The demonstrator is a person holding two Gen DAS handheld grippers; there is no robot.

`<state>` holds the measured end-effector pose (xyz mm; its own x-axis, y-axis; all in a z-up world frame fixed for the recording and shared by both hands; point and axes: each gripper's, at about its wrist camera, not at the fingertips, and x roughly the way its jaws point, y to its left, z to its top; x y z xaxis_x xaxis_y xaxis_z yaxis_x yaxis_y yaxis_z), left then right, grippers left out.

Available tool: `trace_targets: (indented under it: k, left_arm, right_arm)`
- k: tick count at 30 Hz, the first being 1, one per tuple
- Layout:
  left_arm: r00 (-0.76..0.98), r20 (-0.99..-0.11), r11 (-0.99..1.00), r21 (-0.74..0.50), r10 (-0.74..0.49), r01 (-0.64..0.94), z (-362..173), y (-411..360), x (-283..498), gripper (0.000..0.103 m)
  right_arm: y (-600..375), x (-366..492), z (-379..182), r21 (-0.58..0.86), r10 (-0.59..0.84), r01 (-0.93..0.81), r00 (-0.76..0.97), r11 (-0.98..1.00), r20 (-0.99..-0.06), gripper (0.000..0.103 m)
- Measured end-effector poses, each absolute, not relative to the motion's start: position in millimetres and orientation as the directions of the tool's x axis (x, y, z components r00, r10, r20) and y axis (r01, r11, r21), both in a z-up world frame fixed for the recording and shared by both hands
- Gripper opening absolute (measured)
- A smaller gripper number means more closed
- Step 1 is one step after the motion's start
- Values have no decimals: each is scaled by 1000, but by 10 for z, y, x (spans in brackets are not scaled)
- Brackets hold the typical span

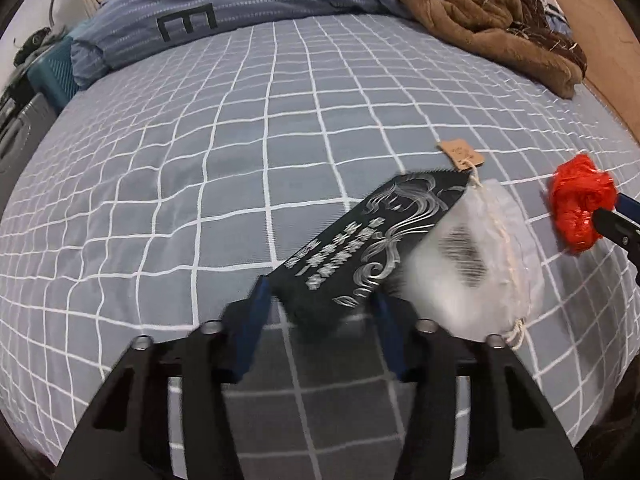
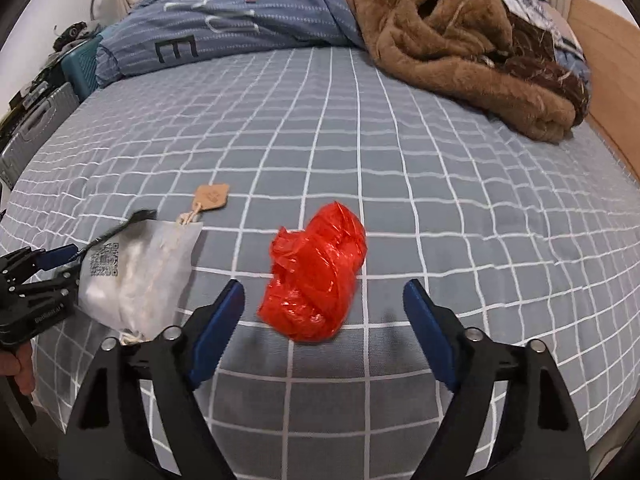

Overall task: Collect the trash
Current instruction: 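Grasp the black printed strip with the left tool while the right tool grasps the red plastic bag, then lift the black strip and red bag and carry both over the floor bin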

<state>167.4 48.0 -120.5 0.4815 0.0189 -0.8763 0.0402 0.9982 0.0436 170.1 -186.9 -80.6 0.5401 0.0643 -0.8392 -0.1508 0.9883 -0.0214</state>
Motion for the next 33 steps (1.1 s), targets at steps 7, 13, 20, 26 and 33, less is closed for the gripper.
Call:
trace_targets:
  k: [7, 13, 20, 26, 33]
  left_arm:
    - [480, -877, 1000, 4, -4, 16, -1239, 554, 1702, 6]
    - [484, -875, 999, -45, -32, -16, -1222, 647, 1659, 0]
    - [494, -869, 998, -49, -28, -31, -1158, 627, 1598, 0]
    - [513, -858, 997, -60, -25, -51, -1059, 644, 1559, 0]
    - [546, -837, 996, -66, -26, -55, -892, 628, 1440, 0]
  right_arm:
    - [-1951, 1830, -955, 38, 98, -128, 503, 991, -859, 55]
    - [-1892, 1806, -978, 64, 140, -171, 486, 983, -863, 33]
    - [-1907, 1765, -902, 51, 128, -164, 503, 985, -855, 32]
    - [-1918, 1741, -822, 49, 129, -165, 517, 985, -846, 31]
    - [-1864, 1629, -669, 34, 132, -186, 546, 982, -827, 31]
